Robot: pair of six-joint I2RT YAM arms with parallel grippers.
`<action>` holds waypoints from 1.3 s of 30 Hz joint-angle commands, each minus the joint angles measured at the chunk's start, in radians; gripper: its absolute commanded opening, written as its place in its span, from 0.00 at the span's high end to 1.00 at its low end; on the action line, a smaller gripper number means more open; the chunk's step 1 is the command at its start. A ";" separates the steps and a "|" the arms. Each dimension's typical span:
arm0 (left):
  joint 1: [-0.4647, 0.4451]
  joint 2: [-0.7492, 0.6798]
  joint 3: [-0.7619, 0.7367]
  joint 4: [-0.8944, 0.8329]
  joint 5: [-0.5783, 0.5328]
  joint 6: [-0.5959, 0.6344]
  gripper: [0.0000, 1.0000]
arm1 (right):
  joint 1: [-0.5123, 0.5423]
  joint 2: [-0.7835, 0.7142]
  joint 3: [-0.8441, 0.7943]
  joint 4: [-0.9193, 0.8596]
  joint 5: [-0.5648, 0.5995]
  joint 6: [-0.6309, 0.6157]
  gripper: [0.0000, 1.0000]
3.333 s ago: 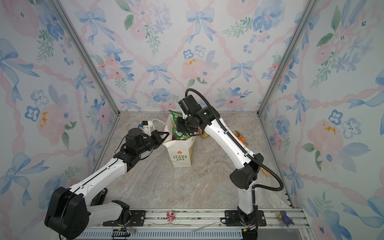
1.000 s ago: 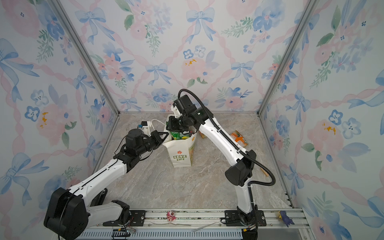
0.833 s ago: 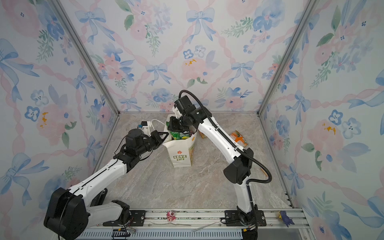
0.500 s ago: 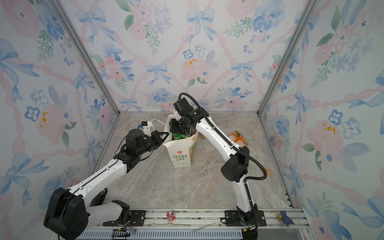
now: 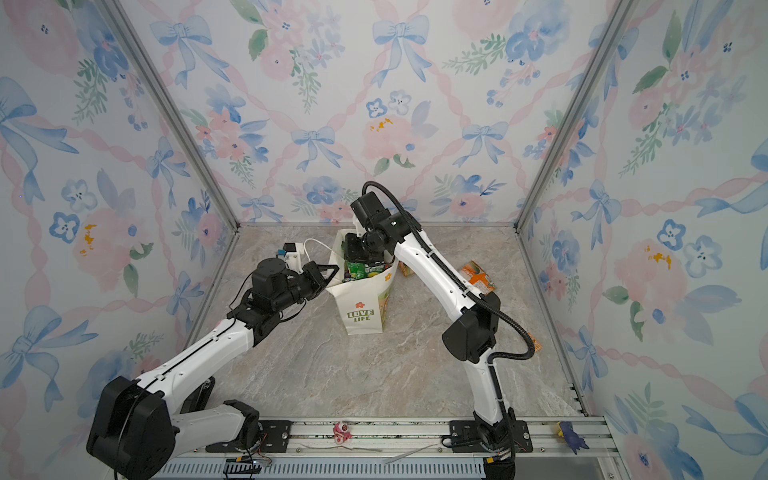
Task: Place the snacks into the paper bag
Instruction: 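Open the right gripper to release the green packet inside the bag, then raise the right gripper out of the bag and move it over the orange packets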
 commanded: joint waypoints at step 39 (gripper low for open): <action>-0.034 0.248 0.281 0.255 0.137 -0.072 1.00 | -0.440 -0.747 -0.700 0.113 0.023 -0.035 0.53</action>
